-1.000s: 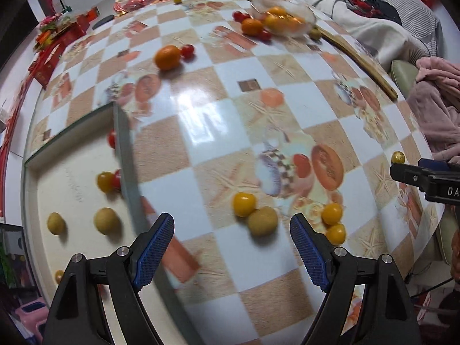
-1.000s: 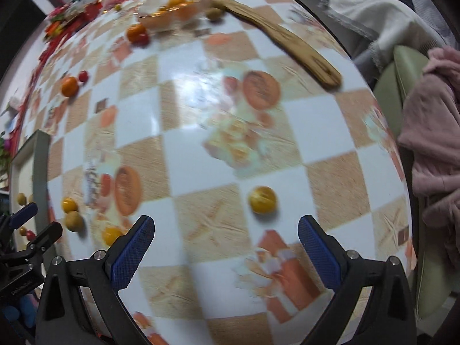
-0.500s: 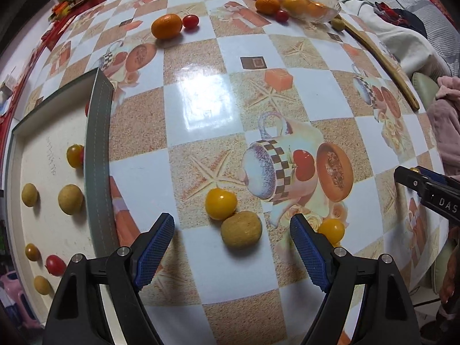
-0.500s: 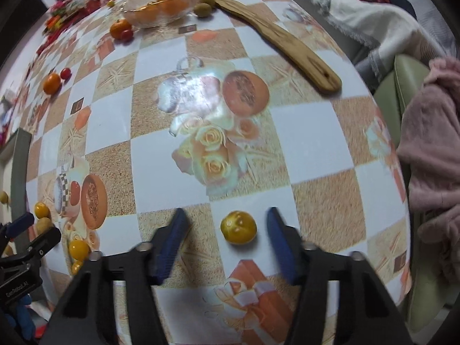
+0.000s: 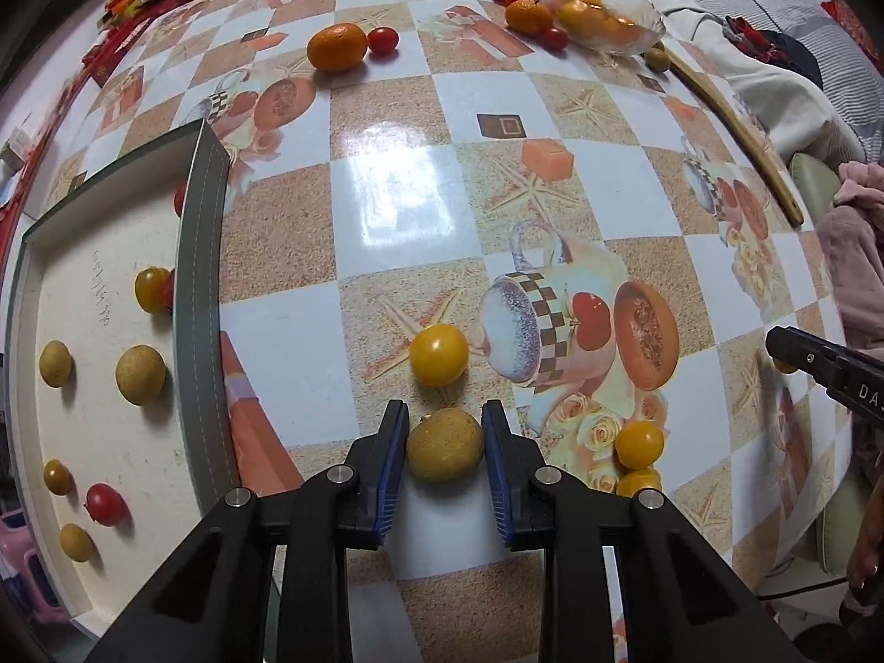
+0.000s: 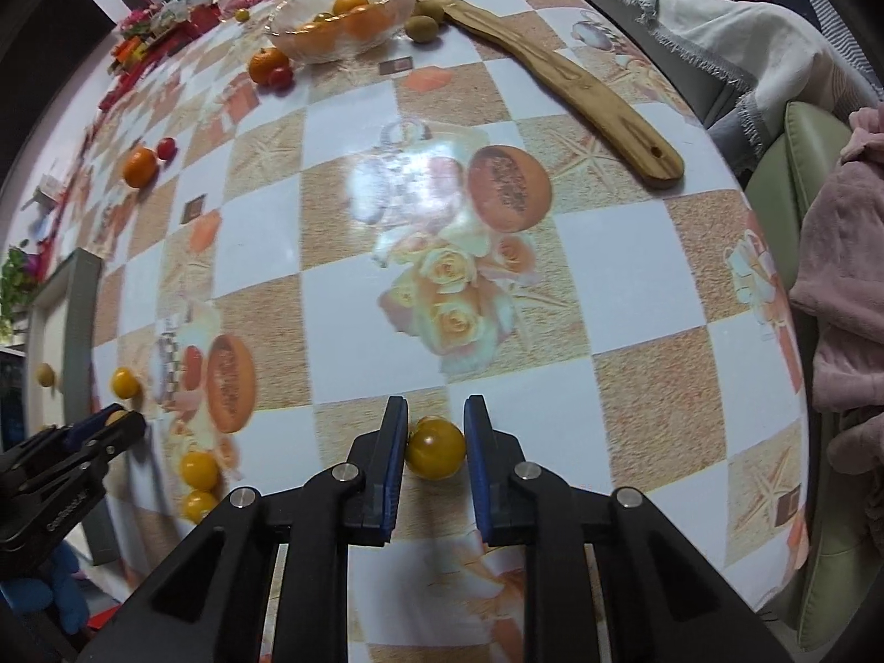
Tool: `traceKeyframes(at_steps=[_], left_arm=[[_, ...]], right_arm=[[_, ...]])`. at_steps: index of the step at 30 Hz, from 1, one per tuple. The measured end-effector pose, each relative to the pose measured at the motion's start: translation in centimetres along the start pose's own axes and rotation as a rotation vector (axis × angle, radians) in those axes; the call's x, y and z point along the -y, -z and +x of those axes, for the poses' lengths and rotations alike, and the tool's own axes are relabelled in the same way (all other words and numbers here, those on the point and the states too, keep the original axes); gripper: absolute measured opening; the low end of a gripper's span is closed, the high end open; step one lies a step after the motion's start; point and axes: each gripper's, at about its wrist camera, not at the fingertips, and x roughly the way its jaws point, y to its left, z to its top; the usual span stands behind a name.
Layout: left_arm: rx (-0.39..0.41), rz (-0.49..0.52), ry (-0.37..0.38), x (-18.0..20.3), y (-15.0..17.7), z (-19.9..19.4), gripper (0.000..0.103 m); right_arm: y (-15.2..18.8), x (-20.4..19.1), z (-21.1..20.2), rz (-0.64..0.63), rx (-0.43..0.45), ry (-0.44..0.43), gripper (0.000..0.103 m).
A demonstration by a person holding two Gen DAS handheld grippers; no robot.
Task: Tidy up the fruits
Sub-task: 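Grasp a brown round fruit with the left tool while the right grasps a yellow tomato, then carry both fruits into the cardboard tray and open both tools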
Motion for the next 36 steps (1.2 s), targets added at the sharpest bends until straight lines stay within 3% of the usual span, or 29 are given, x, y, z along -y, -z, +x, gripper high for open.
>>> traceKeyframes(at_steps=[7,17,26,36], left_arm=[[0.020,0.026,0.020,-0.5,0.1,-1.6,0.029],[0.073,-0.036,0.009,-3.2,-0.4,-3.5,0.029],[0.125,-0.135,-0.036,-8.3,-0.3,-5.2,0.029],[0.163,-0.243,-0.150,-17.4,-0.6,-6.0,0.029]], right_arm=[[-0.4,-1.8,-0.8,-0.006,0.012,-0.057,0.023],[-1.8,-6.0,-0.6,-0.063,0.010,-0.084,0.023],[-3.0,-12.6,-0.3,-0.179,0.007,-0.144,0.023],[-3.3,-22.9,0.2,-0.354,-0.013,-0.258,0.023]])
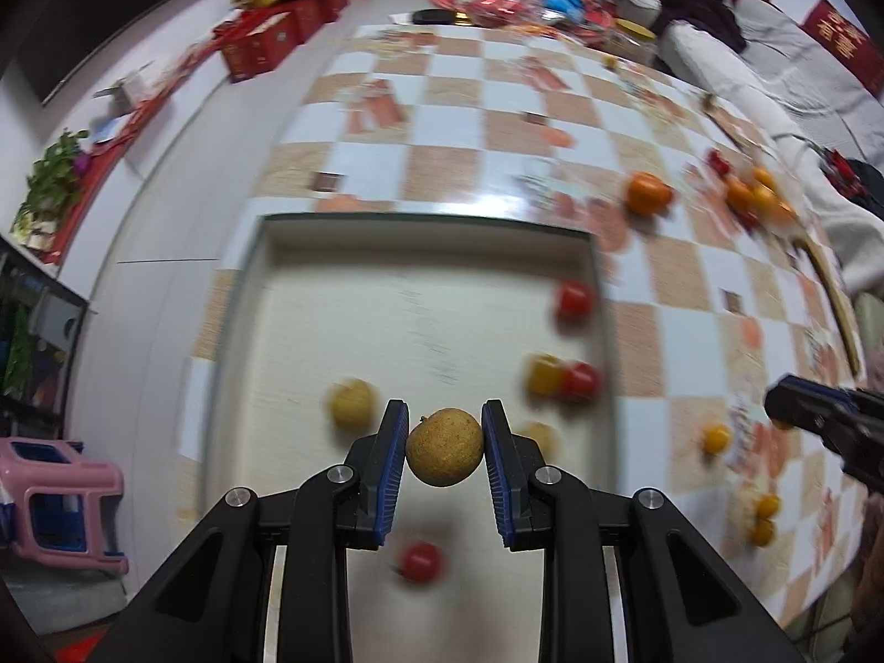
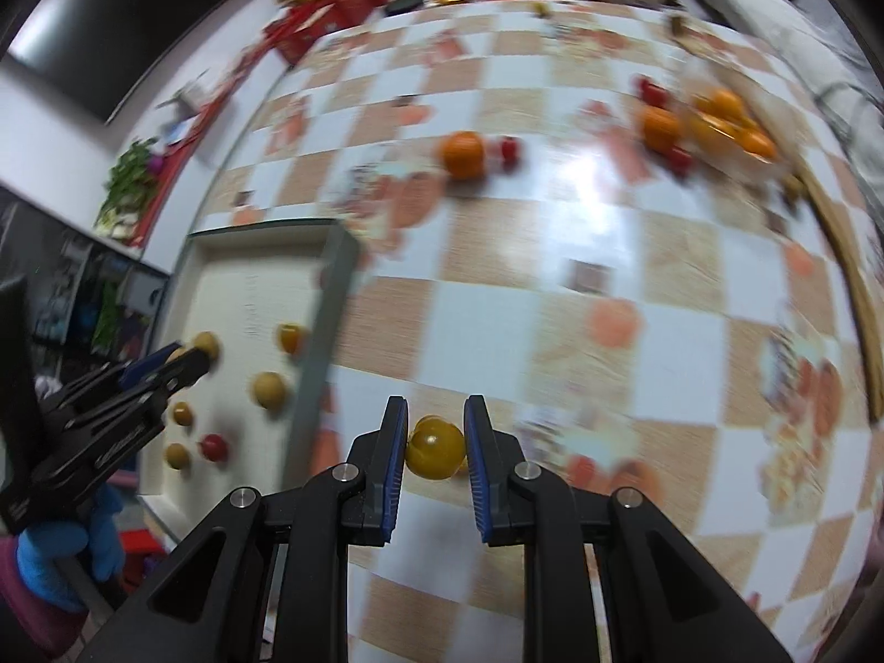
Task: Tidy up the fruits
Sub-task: 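Carry both fruits into the cardboard tray and open both tools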
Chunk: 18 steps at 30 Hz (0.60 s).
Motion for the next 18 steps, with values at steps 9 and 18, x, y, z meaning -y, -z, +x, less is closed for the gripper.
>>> traceKeyframes(at_steps=[9,18], left_arm=[[0.002,0.008,-0.026,-3.7,-3.1,3.6,0.029],[-0.037,0.049,-0.010,-3.6,-4.2,6.4,0.029]], right_arm=[[1.7,-9.0,4.3,-0.183,-0.096,-0.098,0.023],[5.0,-14.2,8.8,-0.395,-0.188,-0.052,0.023]])
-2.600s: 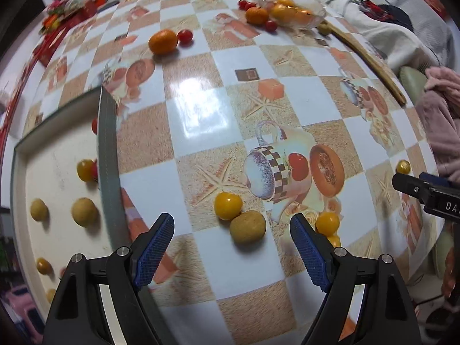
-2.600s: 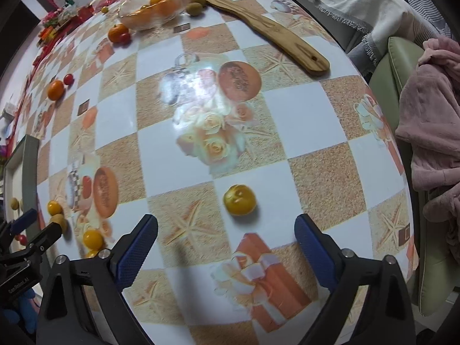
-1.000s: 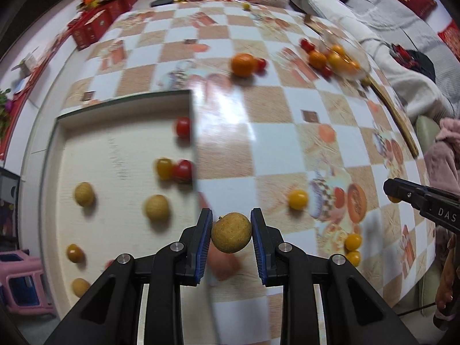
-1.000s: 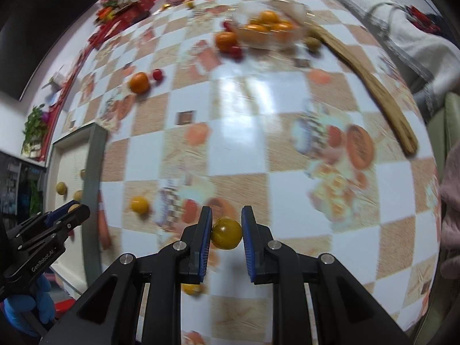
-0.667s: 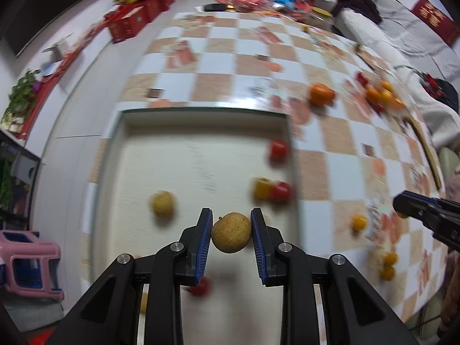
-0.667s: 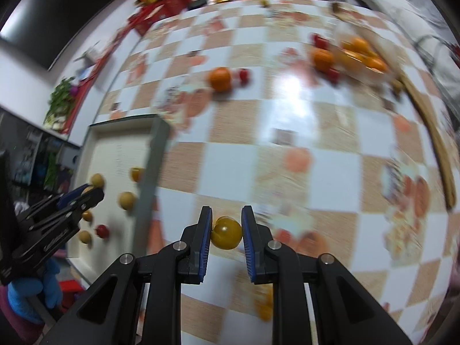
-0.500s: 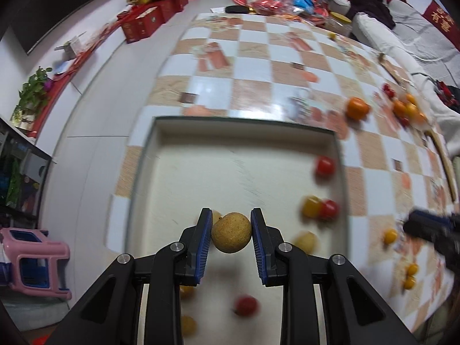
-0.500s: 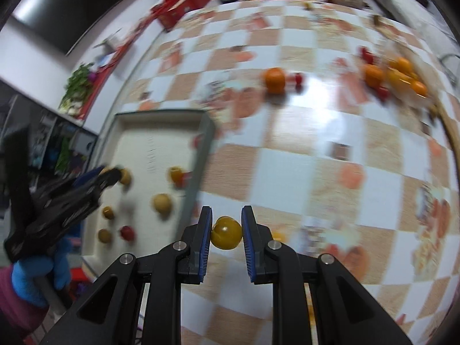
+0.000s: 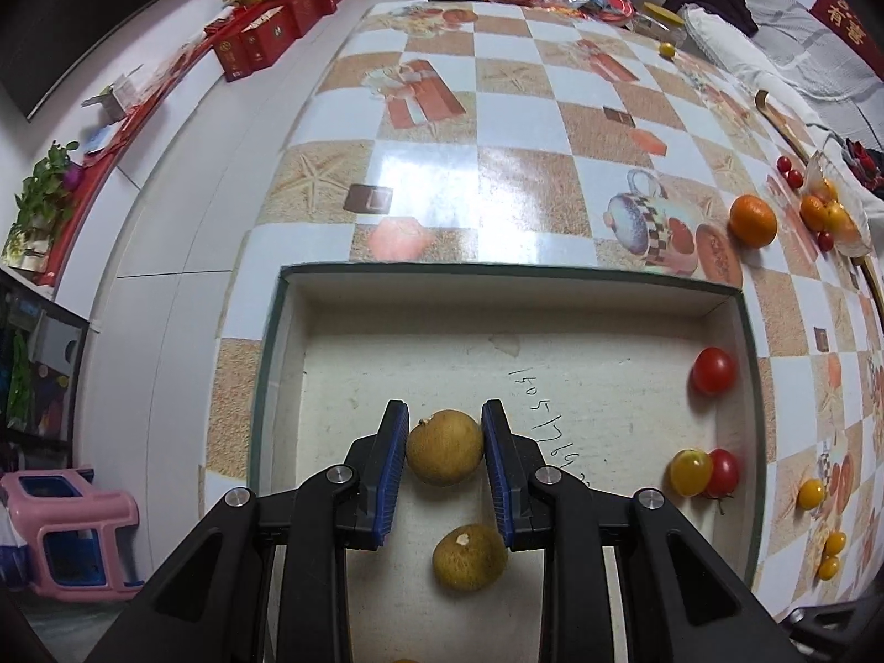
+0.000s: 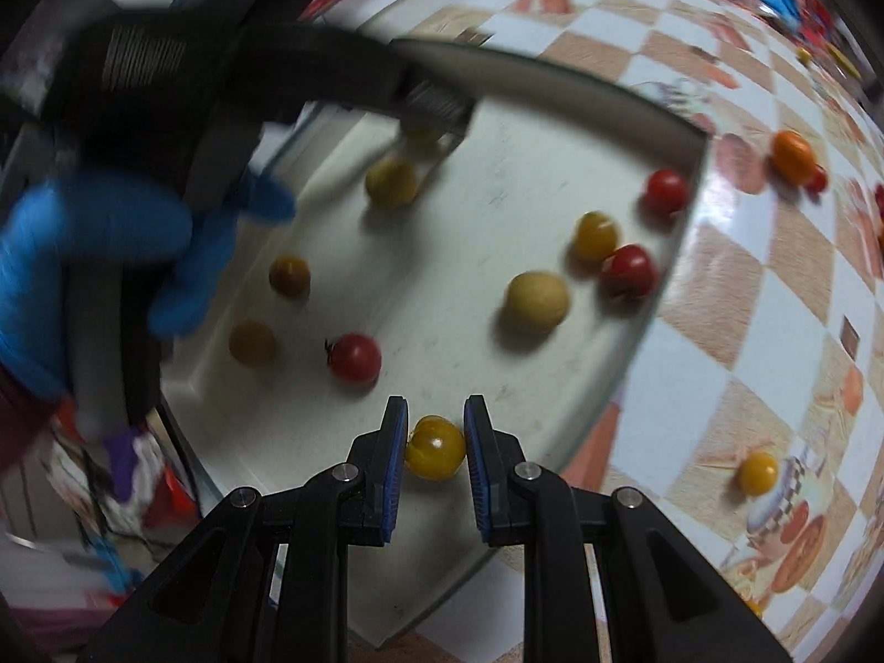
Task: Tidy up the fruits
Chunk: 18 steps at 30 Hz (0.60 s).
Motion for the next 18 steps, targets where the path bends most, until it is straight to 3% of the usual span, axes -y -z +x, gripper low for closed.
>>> traceKeyframes(at_steps=[4,5,6,7,9,12,13,15,18], left_arm=[[-0.008,0.012,-0.002,0.1,0.0,0.1,0.031],[-0.008,0.013,-0.006,0.0,0.0,0.1,0.050],[-0.008,0.010,-0.011,0.0,0.0,0.1,0.079],[0.019,0.001,-0.029,-0.1,0.1,-0.2,0.085],[0.058,0.002,-0.039,-0.1,0.1,-0.8,0.085],[0.033,0.004,-0.022,-0.1,0.0,-0.7,0.085],[0.034,0.006,-0.023,-0.1,0.0,-0.8,0.085],[0.032,0.001,-0.028,-0.1,0.1,-1.3,0.085],[0.028,-0.036,-0.034,-0.8,0.7,-2.5,0.085]], right_arm=[[0.3,-1.5,1.3,-0.095,-0.024,0.057,0.029],[0.3,-2.0,1.4,-0.123,-0.030,0.058,0.039],[0.4,-2.4,1.5,-0.144,-0.032,0.060,0.053],[0.5,-2.9,1.6,-0.170,-0.032,0.076,0.060],[0.7,-3.5,1.6,-0.196,-0.029,0.083,0.064],[1.1,-3.9,0.7,-0.202,-0.019,0.075,0.065],[1.1,-3.9,0.5,-0.207,-0.018,0.077,0.068],[1.1,-3.7,-0.5,-0.219,-0.007,0.080,0.085],[1.4,-2.8,-2.4,-0.200,0.001,0.080,0.086]])
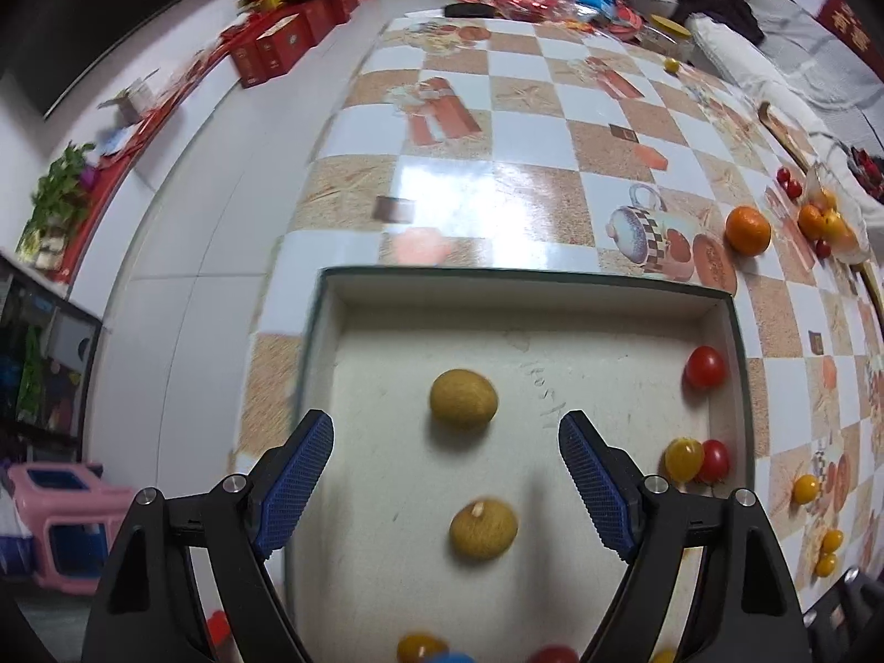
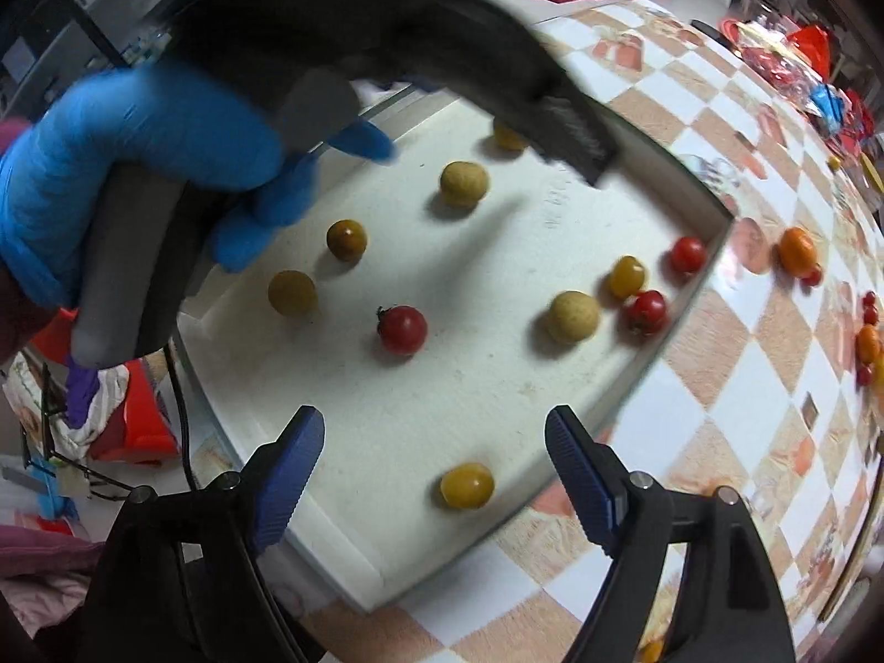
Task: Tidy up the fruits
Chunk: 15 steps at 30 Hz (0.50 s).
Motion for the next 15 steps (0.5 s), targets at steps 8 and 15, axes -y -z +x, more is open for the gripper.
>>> traceKeyframes(at_steps=[8,15], left_arm=[[-0.035,-0.120,-0.027,-2.4,3.8,-4.3,0.103],[-0.081,-0.117,-0.037,-2.3,7.0,-6.3,0.103]], right_arm=[[-0.2,4.1,-2.5,0.258,-0.031,0.031,0.097],[-0.3,6.1,-2.9,0.410,-0.044,0.094,0.097]])
